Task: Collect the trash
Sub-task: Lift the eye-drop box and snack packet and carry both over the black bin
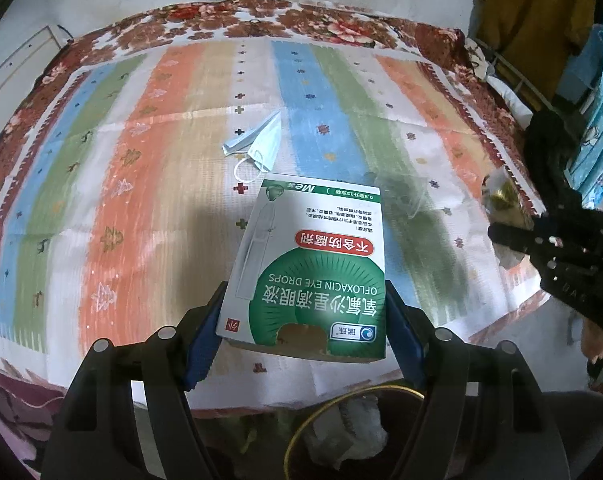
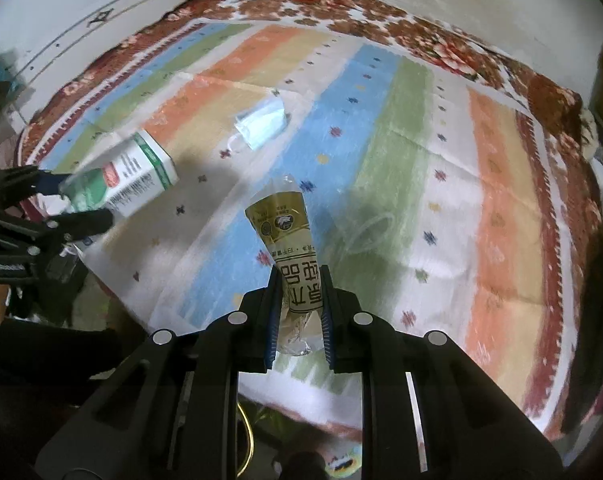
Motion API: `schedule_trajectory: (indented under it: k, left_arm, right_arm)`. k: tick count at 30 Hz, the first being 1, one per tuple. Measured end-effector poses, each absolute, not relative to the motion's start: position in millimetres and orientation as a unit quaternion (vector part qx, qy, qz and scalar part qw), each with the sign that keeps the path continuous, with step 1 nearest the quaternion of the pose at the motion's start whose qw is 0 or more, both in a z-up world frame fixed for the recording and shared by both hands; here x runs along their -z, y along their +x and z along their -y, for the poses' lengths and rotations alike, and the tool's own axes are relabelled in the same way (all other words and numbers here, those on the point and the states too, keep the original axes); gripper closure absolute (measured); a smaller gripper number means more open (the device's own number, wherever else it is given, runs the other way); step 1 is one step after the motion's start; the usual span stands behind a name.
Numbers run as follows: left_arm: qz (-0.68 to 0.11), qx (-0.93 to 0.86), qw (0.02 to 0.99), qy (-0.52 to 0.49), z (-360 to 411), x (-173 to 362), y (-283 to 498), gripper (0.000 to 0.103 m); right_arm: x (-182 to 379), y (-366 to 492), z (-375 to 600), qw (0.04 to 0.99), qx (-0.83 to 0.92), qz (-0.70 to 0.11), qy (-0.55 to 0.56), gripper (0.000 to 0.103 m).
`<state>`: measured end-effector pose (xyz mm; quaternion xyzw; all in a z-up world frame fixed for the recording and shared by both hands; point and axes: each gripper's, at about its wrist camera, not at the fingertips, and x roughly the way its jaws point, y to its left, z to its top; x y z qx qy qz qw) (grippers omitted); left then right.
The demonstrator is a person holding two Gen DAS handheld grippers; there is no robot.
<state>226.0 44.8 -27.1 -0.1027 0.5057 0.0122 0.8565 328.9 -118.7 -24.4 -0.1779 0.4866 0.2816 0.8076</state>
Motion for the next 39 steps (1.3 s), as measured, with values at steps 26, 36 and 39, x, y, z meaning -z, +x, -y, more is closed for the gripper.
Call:
schedule_trajectory:
  k: [26, 36, 39]
  left_arm:
    - [-0.470, 0.037, 0.876, -0.104, -0.6, 4.5, 125.7, 0.031]
    - [-0.470, 0.063, 0.873, -0.116, 16.5, 17.0, 93.9, 0.031]
    - [-0.469, 0.068, 0.873, -0.114, 21.3, 19.6, 85.6, 0.031]
  right_arm:
    - [11.0, 204.4, 165.3, 0.829, -0.289, -0.469, -0.096, 0.087]
    - [13.7, 181.0, 185.6, 0.835, -0.288, -0.463, -0.073, 0.086]
    - [17.8, 171.7, 189.1, 0.833, -0.293, -0.466, -0.062, 0.086]
